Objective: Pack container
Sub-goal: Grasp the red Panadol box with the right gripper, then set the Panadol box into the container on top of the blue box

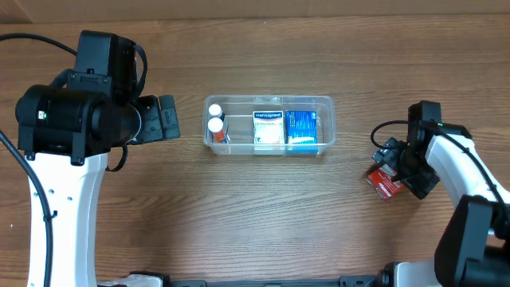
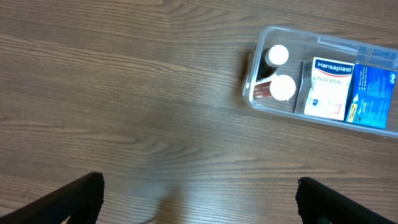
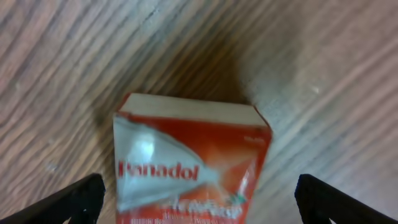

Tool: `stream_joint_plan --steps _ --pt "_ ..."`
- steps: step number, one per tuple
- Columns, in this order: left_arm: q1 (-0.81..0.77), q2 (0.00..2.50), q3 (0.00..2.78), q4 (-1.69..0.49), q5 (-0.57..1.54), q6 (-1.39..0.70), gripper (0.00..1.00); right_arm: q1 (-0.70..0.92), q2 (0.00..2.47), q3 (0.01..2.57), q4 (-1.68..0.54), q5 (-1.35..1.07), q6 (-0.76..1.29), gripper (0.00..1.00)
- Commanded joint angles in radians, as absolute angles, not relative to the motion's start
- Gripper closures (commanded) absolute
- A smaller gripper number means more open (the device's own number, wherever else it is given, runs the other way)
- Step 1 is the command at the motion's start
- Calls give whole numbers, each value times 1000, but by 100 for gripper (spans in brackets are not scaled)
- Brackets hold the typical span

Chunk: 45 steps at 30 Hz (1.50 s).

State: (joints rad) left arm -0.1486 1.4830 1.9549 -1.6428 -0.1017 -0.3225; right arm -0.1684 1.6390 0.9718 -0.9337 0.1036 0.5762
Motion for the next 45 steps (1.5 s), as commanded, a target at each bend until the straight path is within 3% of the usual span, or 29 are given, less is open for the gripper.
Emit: stream_joint_plan --steps 1,6,12,19,27,33,39,45 --pt "-144 1484 1966 -1637 -107 -337 0 -170 1688 966 -912 100 567 0" --pt "-144 1484 1966 -1637 -107 -337 0 -170 1720 967 -909 75 567 6" --pt "-144 1484 1966 -1638 -107 -337 0 -170 1720 967 -910 46 567 25" --pt "-144 1484 1966 -1637 -107 -337 0 -170 1719 971 -916 22 567 39" --pt "-144 1484 1966 -1637 -107 -337 0 -118 1652 1211 -1097 20 519 37" --pt "-144 1484 1966 -1638 -107 -337 0 88 1599 1540 -1214 20 394 37" --pt "-144 1484 1966 -1638 -107 -337 0 310 1619 1597 -1055 28 336 37" --pt "-144 1484 1966 -1638 -107 -337 0 379 1748 1596 -977 27 340 37"
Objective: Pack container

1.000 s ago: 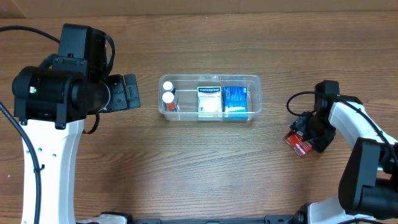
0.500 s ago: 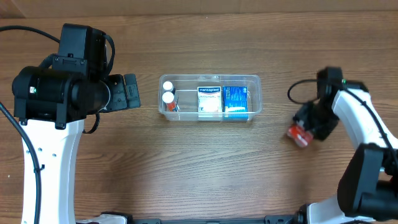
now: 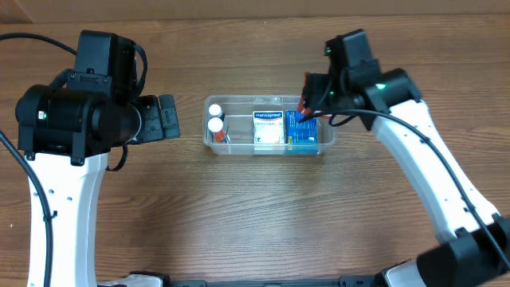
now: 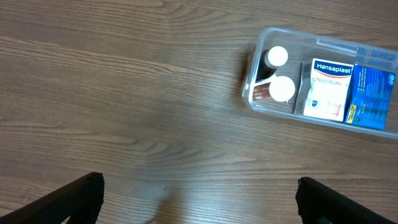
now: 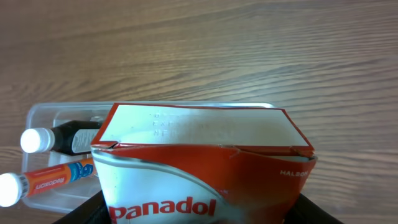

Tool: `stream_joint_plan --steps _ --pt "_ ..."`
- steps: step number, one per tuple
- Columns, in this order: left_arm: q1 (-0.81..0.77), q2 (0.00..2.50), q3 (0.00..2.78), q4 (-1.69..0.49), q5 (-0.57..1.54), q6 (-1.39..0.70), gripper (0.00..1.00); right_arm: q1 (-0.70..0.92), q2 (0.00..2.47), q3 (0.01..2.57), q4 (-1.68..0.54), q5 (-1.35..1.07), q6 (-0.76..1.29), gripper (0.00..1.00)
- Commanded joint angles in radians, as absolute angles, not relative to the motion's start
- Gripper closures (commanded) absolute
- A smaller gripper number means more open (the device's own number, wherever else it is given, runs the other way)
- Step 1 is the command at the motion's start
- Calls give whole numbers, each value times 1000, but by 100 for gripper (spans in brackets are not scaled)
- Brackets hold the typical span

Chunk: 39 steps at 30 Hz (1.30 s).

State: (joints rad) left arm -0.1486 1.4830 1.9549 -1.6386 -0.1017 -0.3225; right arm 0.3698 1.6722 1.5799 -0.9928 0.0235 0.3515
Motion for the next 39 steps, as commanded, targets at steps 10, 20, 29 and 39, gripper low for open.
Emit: stream_joint_plan --steps 10,20,29,39 --pt "-146 1484 1966 -1637 -112 -337 0 379 1912 1588 -1012 24 312 37" --pt "-146 1484 1966 -1641 -113 -337 0 379 1909 1576 -1045 24 302 11" --pt "-144 1486 1966 -1587 -111 -290 0 315 1636 1653 -1077 65 314 4" --pt "-144 1566 1965 -1566 -82 -243 0 175 1568 1650 -1241 65 315 0"
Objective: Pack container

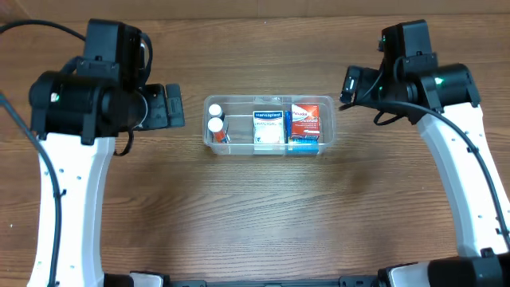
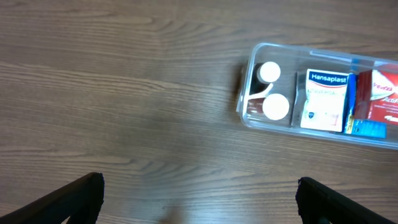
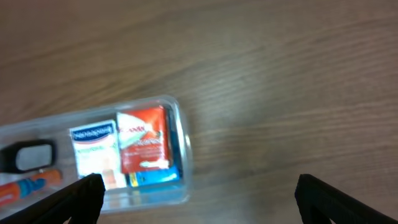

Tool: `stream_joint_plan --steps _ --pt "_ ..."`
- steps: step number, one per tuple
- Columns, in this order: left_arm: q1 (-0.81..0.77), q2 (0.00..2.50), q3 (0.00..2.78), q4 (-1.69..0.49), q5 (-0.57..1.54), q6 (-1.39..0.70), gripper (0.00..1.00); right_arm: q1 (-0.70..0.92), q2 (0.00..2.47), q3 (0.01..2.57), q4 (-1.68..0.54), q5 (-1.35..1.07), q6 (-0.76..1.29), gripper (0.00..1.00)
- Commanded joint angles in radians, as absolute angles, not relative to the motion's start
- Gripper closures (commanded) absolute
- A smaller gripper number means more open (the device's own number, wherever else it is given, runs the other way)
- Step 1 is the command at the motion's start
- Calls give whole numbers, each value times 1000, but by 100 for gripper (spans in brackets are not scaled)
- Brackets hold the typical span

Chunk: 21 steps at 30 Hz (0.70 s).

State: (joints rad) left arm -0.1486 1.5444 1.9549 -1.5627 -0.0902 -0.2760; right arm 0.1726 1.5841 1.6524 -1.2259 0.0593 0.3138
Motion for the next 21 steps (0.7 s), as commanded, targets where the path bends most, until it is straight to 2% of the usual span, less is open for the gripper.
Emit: stream_joint_plan --steps 1,7,12,17,21 --pt "-144 1571 1965 -1570 -81 -239 0 175 1553 1650 -1251 65 322 0" --pt "-170 1494 1965 -1570 -78 -226 0 175 1406 1621 -1285 64 345 0" --pt "-245 1329 1885 -1528 -115 -217 0 175 1192 1425 -1230 58 352 0" --pt "-263 986 1568 -1439 -121 -215 0 175 924 1154 -1155 58 414 0" --pt "-263 653 1319 -1403 -125 -217 0 175 747 1051 -1187 31 422 0"
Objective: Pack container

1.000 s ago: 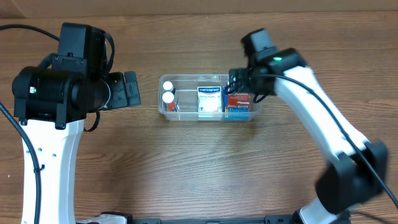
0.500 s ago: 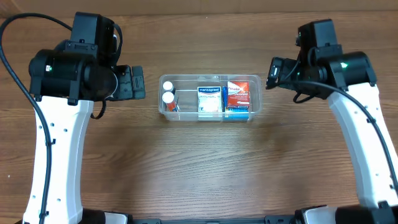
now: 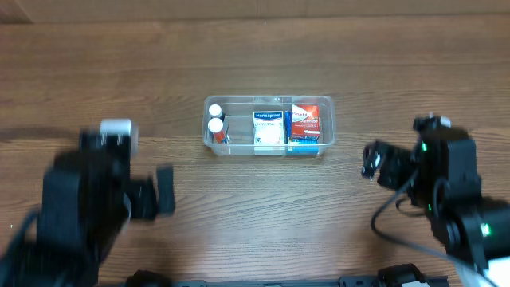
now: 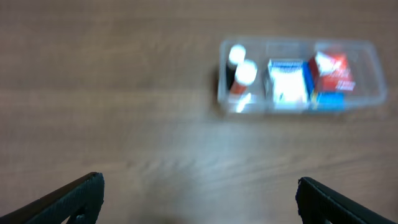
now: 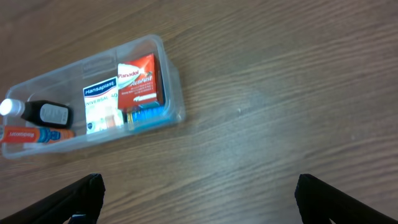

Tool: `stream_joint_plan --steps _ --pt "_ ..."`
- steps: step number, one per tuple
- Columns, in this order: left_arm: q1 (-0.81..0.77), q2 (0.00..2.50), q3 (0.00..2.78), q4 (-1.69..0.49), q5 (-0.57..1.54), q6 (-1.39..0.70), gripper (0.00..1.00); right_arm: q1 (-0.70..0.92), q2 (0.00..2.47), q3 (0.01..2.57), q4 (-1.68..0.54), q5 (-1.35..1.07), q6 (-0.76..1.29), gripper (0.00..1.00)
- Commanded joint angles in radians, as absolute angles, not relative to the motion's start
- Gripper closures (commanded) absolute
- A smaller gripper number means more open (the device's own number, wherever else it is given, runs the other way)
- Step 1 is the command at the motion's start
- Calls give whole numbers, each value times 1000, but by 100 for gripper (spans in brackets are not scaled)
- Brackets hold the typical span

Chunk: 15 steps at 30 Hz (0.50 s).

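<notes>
A clear plastic container sits at the table's middle back. In it lie two white-capped bottles, a white Hansaplast box, and a red Panadol box resting on a blue box. The same container shows in the right wrist view with the Panadol box, and blurred in the left wrist view. My left gripper is open at the front left, nothing between its fingers. My right gripper is open at the front right, also empty.
Bare wooden table surrounds the container on all sides. Both arms sit low near the front edge, the left arm blurred by motion.
Both arms have moved from beside the container at the back to the front of the table, left and right. Both grippers stay open. The container's contents are unchanged.
My right gripper stood around the Panadol box on the table at the right. Then it held that box over the container's right end. Then the box lay in the container on the blue box, the gripper open beside it. Now both arms are back at the front.
</notes>
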State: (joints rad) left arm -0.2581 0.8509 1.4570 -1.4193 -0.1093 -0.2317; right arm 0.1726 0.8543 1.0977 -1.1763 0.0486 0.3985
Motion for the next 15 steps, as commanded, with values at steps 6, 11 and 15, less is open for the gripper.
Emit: stream_joint_plan --steps 6,11,15 --pt "-262 398 1165 -1402 -218 -224 0 175 659 1033 -1240 56 419 0" --pt "-263 382 1153 -1424 -210 -224 0 175 663 1033 -1263 54 419 0" --pt "-262 382 1153 -1424 -210 -224 0 175 663 1033 -1262 54 419 0"
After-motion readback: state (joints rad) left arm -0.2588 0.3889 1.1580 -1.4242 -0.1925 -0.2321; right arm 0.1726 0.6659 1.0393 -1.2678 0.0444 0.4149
